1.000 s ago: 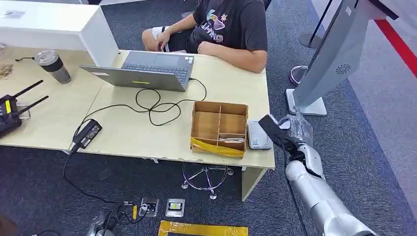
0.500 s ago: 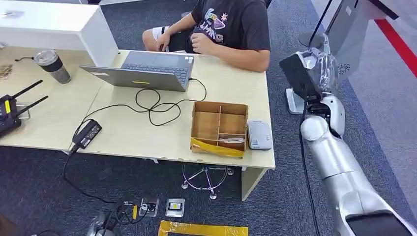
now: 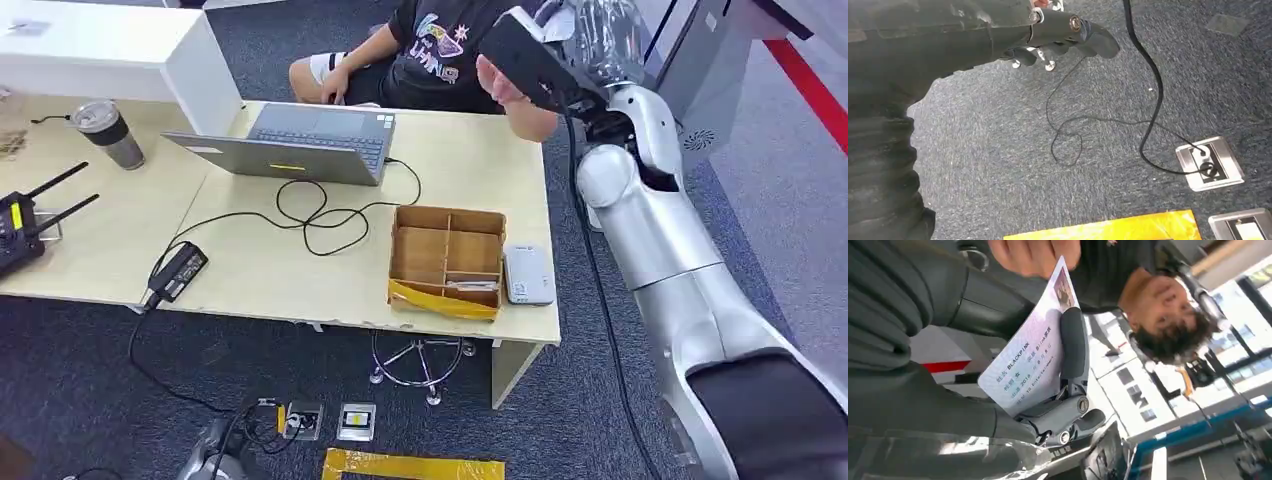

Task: Pass the card to the sensor for recognition and then transmit it.

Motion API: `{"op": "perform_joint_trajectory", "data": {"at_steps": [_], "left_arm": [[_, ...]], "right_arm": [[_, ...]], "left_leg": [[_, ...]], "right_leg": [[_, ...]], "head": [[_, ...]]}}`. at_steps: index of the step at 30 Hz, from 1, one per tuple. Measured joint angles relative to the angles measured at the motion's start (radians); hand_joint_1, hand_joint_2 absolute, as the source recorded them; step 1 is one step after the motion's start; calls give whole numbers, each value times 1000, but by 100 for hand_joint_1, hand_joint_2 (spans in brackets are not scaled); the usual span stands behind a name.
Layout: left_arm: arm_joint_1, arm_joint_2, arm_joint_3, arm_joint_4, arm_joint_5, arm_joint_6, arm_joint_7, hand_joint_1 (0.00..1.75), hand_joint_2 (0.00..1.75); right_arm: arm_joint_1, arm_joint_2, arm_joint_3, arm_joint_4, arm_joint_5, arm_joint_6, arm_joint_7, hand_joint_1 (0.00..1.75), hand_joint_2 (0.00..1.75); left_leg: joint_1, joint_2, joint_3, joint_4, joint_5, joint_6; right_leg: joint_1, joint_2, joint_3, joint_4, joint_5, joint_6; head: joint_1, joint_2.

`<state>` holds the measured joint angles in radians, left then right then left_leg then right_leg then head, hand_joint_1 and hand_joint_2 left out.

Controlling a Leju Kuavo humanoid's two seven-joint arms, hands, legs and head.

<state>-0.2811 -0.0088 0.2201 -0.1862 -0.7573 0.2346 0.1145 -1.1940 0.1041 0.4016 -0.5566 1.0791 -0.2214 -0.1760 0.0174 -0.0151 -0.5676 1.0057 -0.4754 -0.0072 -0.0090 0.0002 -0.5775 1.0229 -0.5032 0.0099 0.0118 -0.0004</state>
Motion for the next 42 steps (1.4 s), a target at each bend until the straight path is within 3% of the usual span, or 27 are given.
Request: {"op": "perform_joint_trajectory", "data": {"at_steps": [3, 7, 16, 33, 34, 35, 42], "left_arm": [[-7, -5, 0, 0, 1, -2, -1, 0, 175], [-12, -9, 0, 0, 3, -3, -1, 0, 175], [-9, -14, 0, 0, 4, -2, 0, 0, 175], [-9, -14, -4, 0, -17, -14, 9, 0, 175], [-10, -14, -6, 0, -18, -14, 10, 0, 175], [-10, -14, -8, 0, -18, -14, 10, 0, 175], [-10, -14, -17, 0, -20, -15, 10, 0, 175]], "right_arm": [[-24, 2, 38, 61, 82, 107, 71, 175, 175], [-22, 0, 83, 128, 137, 163, 118, 175, 175], [-1, -29, 132, 195, 180, 201, 160, 175, 175], [37, -105, 167, 234, 198, 186, 178, 171, 175], [37, -108, 168, 234, 198, 186, 178, 14, 175], [37, -111, 168, 235, 198, 184, 178, 0, 175], [43, -118, 177, 240, 219, 105, 176, 0, 175]], "left_leg": [[0, 0, 0, 0, 0, 0], [0, 0, 0, 0, 0, 0], [0, 1, 0, 0, 0, 0], [0, 1, 0, 0, 0, 0], [0, 1, 0, 0, 0, 0], [0, 1, 0, 0, 0, 0], [0, 1, 0, 0, 0, 0]], "right_leg": [[0, -1, 0, -1, 0, 0], [0, 1, 0, -1, 0, 0], [0, 1, 0, -1, 0, 0], [0, 1, 0, -1, 0, 0], [0, 1, 0, -1, 0, 0], [0, 1, 0, -1, 0, 0], [0, 1, 0, -1, 0, 0]], "head": [[0, 0], [0, 0], [0, 0], [0, 0], [0, 0], [0, 0], [0, 0]]}}
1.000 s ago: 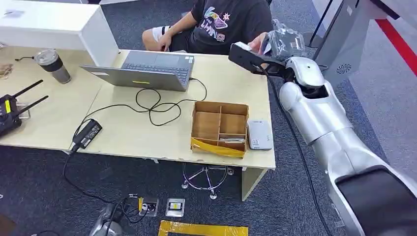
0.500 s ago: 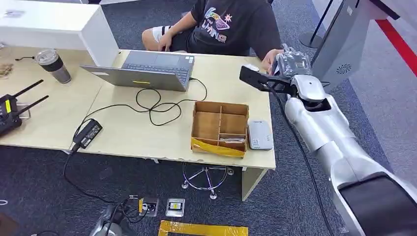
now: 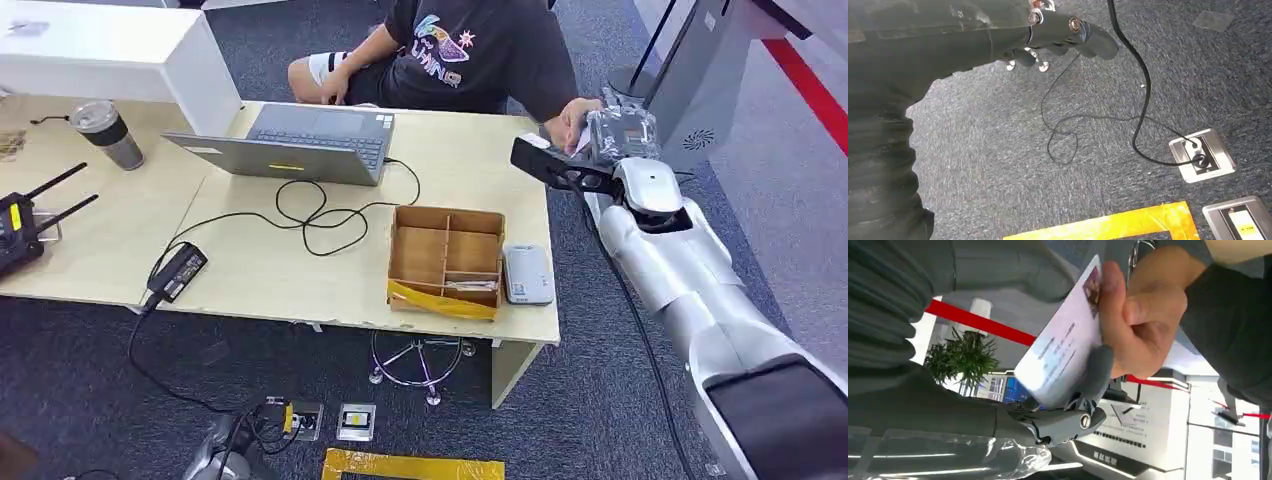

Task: Pass the card to the sensor for recognition and then transmit it.

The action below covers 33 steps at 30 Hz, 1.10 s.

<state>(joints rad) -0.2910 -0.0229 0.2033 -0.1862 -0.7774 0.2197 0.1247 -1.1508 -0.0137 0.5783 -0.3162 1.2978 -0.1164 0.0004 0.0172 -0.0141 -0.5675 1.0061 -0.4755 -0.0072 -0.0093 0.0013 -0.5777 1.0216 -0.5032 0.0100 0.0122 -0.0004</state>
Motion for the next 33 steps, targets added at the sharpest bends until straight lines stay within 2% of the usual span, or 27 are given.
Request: {"op": "perform_joint_trajectory", "data": {"at_steps": [3, 6, 13, 16, 24, 33], "left_arm": [[0, 0, -1, 0, 0, -1, 0, 0, 175], [1, 0, -2, 0, 1, 0, 0, 0, 175], [15, 6, -2, 0, 12, 10, 0, 0, 175], [23, 14, -1, 0, 21, 14, 0, 0, 175], [32, 22, -1, 0, 24, 17, -3, 0, 175], [33, 22, -1, 0, 24, 21, -4, 0, 175]], "right_arm": [[0, 0, 0, 0, 1, -35, -13, 0, 175], [0, -1, -2, 0, -13, -116, -41, 0, 175], [-2, -2, -84, -23, -196, -245, -174, 0, 175], [1, -2, -133, -61, -261, -250, -215, 0, 175], [11, -2, -203, -126, -280, -249, -222, 0, 175], [12, -2, -210, -132, -306, -249, -234, 0, 175]], "left_leg": [[0, 0, 0, 0, 0, 0], [0, 0, 0, 0, 0, 0], [0, 0, 0, 0, 0, 0], [0, 0, 0, 0, 0, 0], [0, 0, 0, 0, 0, 0], [0, 0, 0, 0, 0, 0]], "right_leg": [[0, 0, 0, 0, 0, 0], [0, 0, 0, 0, 0, 0], [0, 0, 0, 0, 0, 0], [0, 0, 0, 0, 0, 0], [0, 0, 0, 0, 0, 0], [0, 0, 0, 0, 0, 0]], "head": [[0, 0], [0, 0], [0, 0], [0, 0], [0, 0], [0, 0]]}}
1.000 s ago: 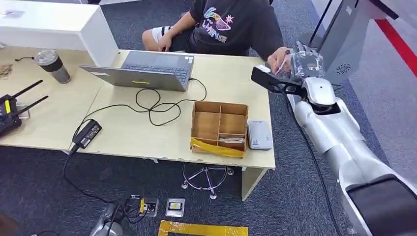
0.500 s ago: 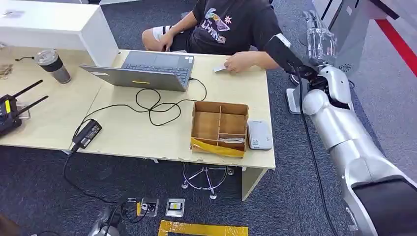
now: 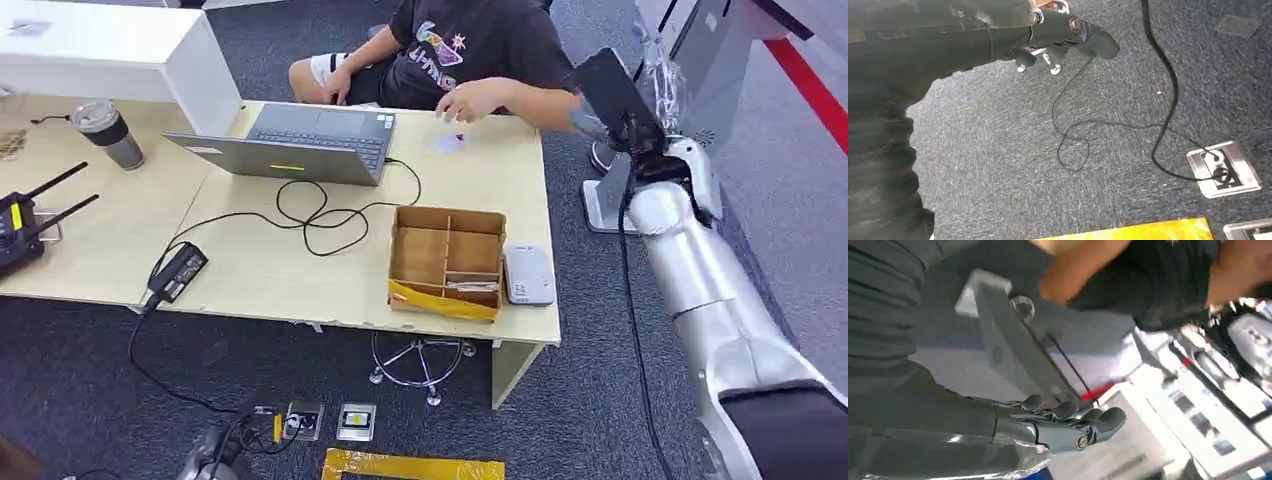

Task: Pass the card to the sensor for recognition and then transmit it.

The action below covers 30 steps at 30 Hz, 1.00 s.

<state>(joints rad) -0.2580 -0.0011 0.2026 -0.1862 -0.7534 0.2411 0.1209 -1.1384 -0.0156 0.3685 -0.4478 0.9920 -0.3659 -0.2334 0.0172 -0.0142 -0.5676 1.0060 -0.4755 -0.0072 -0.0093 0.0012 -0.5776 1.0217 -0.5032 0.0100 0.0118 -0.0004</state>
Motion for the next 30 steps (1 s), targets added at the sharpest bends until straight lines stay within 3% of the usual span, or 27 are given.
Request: {"op": "perform_joint_trajectory", "data": {"at_steps": [2, 3, 4, 5, 8, 11, 21, 26, 30], "left_arm": [[1, 1, 0, 0, 3, 4, -3, 0, 175], [7, 8, 0, 0, 6, 11, -8, 0, 175], [21, 18, 0, 0, 13, 12, -13, 0, 175], [32, 26, 0, 0, 19, 19, -15, 0, 175], [42, 32, 0, 0, 34, 26, -19, 0, 175], [51, 34, 0, 0, 38, 29, -24, 0, 175], [59, 36, 0, 0, 35, 29, -24, 0, 175], [61, 35, 0, 0, 29, 30, -24, 0, 175], [60, 31, 0, 0, 26, 30, -24, 0, 175]], "right_arm": [[6, 0, -10, -9, -33, 2, -9, 0, 175], [80, -17, -34, -128, -188, 97, 42, 0, 175], [216, -50, -36, -360, -271, 215, 152, 0, 175], [336, -67, -42, -591, -304, 299, 214, 0, 175], [443, -76, -45, -802, -312, 359, 249, 0, 175], [527, -84, -45, -953, -270, 373, 261, 0, 175], [696, -105, -66, -1210, -234, 373, 278, 0, 175], [769, -104, -62, -1248, -208, 392, 273, 0, 175], [812, -79, -18, -1239, -136, 367, 264, 0, 175]], "left_leg": [[0, 0, 0, 0, 0, 0], [0, 0, 1, 0, 0, 0], [0, 0, 0, 0, -1, 0], [0, 0, 0, 0, -1, 0], [1, 0, 1, 0, -2, 0], [1, 0, 1, 0, -2, 0], [0, 0, 1, 0, -1, 0], [1, 0, 1, -1, -2, 0], [1, 0, 0, -1, -2, 0]], "right_leg": [[0, 0, 0, 0, 0, 0], [0, -1, 1, 0, 0, 0], [0, -1, 0, 0, 0, 0], [0, 0, 0, 0, -1, 0], [1, 0, 0, 0, -1, -1], [1, 0, 0, 0, -1, -1], [0, 0, 1, -1, -1, -1], [1, 0, 1, 0, -1, -1], [1, 0, 1, 0, -1, -1]], "head": [[0, 0], [0, 0], [1, 0], [0, 0], [0, 0], [0, 0], [0, 0], [0, 0], [0, 0]]}}
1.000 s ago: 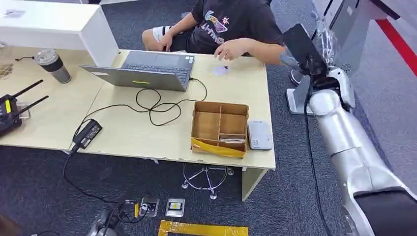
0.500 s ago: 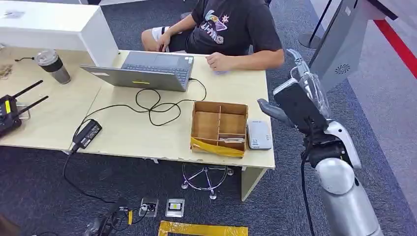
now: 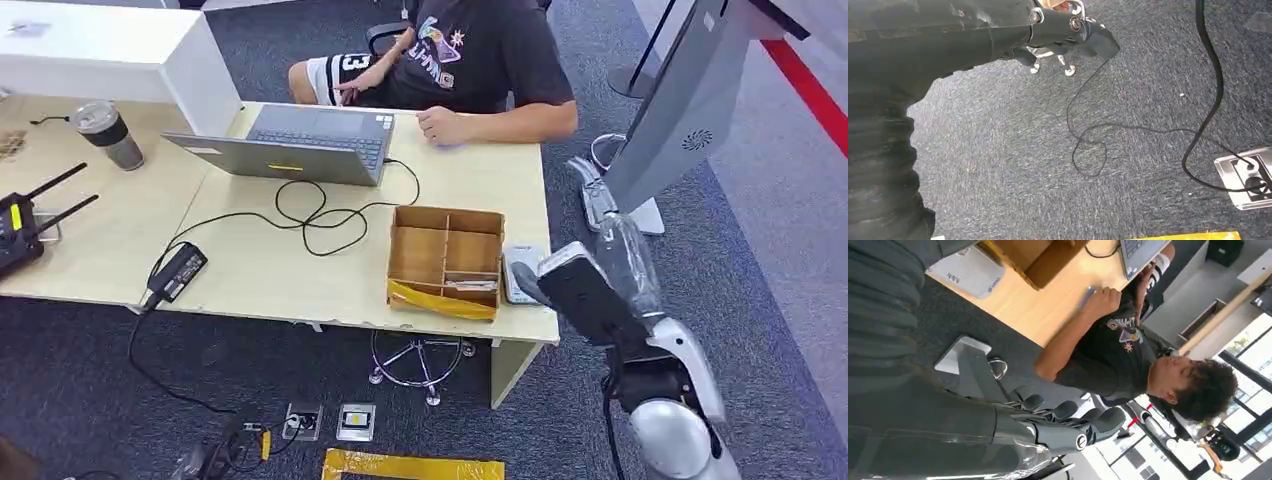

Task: Pass the card to the sensor for recognition and then transmit it.

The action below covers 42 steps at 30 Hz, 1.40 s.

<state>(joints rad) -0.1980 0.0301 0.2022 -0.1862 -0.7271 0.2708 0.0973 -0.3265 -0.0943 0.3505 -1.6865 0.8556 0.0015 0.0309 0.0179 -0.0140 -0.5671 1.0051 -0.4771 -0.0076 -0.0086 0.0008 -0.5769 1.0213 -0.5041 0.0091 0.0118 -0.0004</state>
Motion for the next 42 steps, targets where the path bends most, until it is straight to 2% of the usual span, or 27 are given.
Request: {"op": "perform_joint_trajectory", "data": {"at_steps": [5, 8, 16, 19, 42], "left_arm": [[0, -3, 0, 0, 0, 0, 0, 0, 175], [-1, -6, 0, 0, 1, 0, 0, 0, 175], [-1, -13, 0, 0, 2, 1, 2, 0, 175], [-1, -14, 0, 0, 3, 4, 2, 0, 175], [-11, -19, 0, 0, -11, -8, 6, 0, 175]], "right_arm": [[7, 10, 38, 20, 54, 9, -23, 0, 175], [7, 31, 84, 85, 116, -8, -50, 0, 175], [-13, 71, 161, 261, 220, -132, -101, 0, 175], [-21, 78, 178, 306, 239, -154, -116, 0, 175], [-59, 107, 231, 479, 269, -156, -126, 0, 175]], "left_leg": [[0, 0, 0, 0, 0, 0], [0, 0, 0, 0, 0, 0], [0, 0, 0, 0, 0, 0], [0, 0, 0, 0, 0, 0], [0, 0, 0, 0, 0, 0]], "right_leg": [[0, 0, 0, 0, 0, 0], [0, 0, 0, 0, 0, 0], [0, 0, 0, 0, 0, 0], [0, 0, 0, 0, 0, 0], [0, 0, 0, 0, 0, 0]], "head": [[0, 0], [0, 0], [0, 0], [0, 0], [0, 0]]}}
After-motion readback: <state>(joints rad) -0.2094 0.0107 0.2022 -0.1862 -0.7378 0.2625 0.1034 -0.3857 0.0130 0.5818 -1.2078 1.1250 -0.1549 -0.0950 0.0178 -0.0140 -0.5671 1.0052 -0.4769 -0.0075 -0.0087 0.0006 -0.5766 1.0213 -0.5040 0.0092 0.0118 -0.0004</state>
